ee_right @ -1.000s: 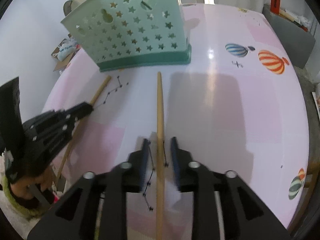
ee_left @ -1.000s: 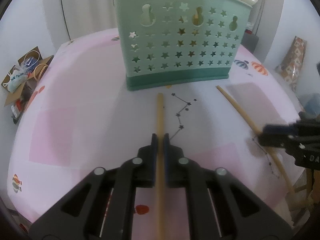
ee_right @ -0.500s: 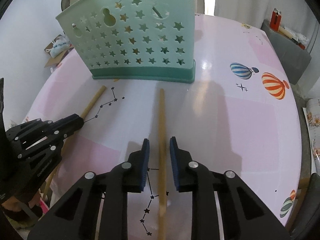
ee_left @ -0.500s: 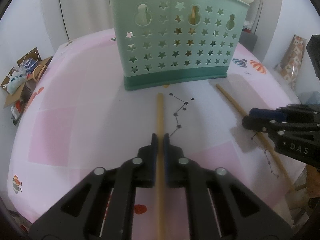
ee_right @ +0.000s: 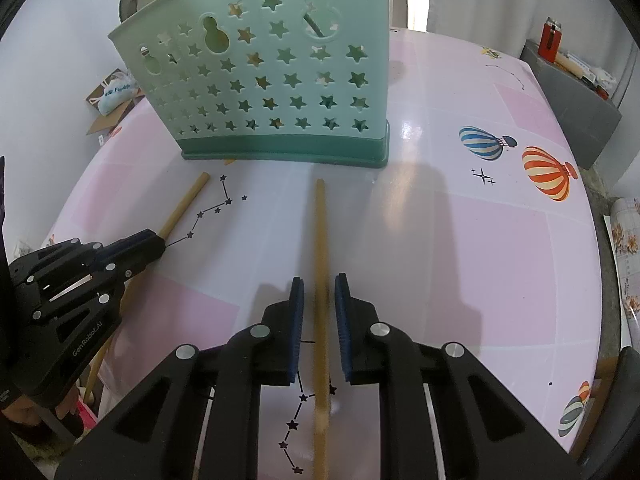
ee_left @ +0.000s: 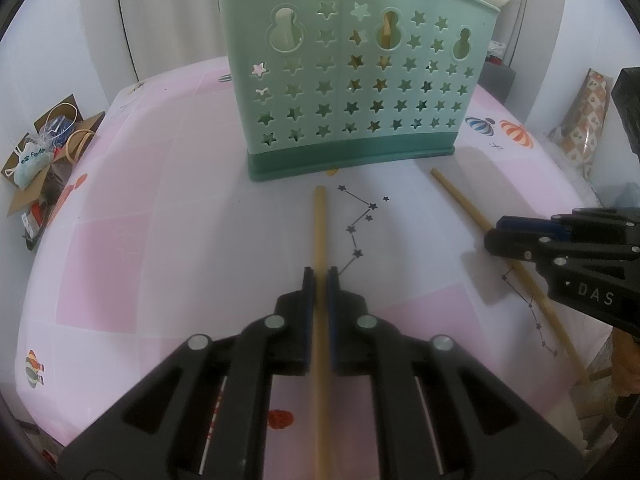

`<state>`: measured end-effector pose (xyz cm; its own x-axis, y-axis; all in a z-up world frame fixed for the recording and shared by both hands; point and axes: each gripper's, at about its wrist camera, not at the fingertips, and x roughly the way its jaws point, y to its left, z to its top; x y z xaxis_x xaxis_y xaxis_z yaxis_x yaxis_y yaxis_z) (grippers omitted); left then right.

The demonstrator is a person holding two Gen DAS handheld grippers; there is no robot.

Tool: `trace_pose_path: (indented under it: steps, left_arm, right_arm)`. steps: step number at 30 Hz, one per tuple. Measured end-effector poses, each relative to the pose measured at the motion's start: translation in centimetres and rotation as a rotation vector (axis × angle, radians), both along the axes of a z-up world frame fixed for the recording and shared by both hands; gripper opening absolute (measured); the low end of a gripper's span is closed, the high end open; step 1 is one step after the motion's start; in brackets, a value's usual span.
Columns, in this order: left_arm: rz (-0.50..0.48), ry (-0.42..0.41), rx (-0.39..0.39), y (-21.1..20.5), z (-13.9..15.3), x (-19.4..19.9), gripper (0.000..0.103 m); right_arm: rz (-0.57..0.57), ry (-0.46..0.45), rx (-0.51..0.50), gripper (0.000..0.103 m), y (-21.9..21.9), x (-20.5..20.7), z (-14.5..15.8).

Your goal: Organize utensils

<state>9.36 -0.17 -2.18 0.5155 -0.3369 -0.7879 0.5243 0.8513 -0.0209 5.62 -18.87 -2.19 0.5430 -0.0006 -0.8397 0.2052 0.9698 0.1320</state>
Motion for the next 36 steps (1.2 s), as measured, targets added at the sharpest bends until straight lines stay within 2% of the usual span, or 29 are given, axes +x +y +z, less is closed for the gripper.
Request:
trace_pose_path:
  steps: [10, 13, 14, 24, 26, 31, 36]
  left_arm:
    - [-0.013, 0.022, -0.02, 0.2, 0.0, 0.3, 0.006]
    - [-0.023, 0.028, -0.009, 0.2, 0.0, 0.8, 0.02]
    - [-0.028, 0.036, -0.012, 0.3, 0.0, 1.1, 0.021]
    - [-0.051, 0.021, 0.04, -0.9, 0.0, 3.6, 0.02]
    - [-0.054, 0.016, 0.043, -1.0, 0.0, 3.7, 0.017]
    - [-0.067, -0.001, 0.054, -0.9, 0.0, 3.1, 0.01]
    - [-0.069, -0.009, 0.062, -0.6, 0.1, 2.5, 0.008]
  right_arm:
    - [-0.003, 0.0, 0.008, 0.016, -0.1, 0.0, 0.0]
    - [-0.008, 0.005, 0.025, 0.016, -0.3, 0.1, 0.0]
    - [-0.01, 0.006, 0.032, 0.016, -0.5, 0.1, 0.0]
    - [0.005, 0.011, 0.04, 0.017, -0.8, 1.1, 0.1]
    - [0.005, 0.002, 0.034, 0.017, -0.8, 1.4, 0.0]
    - [-0.006, -0.007, -0.003, 0.007, -0.5, 1.6, -0.1]
    - [0.004, -0.006, -0.001, 0.007, 0.0, 1.1, 0.0]
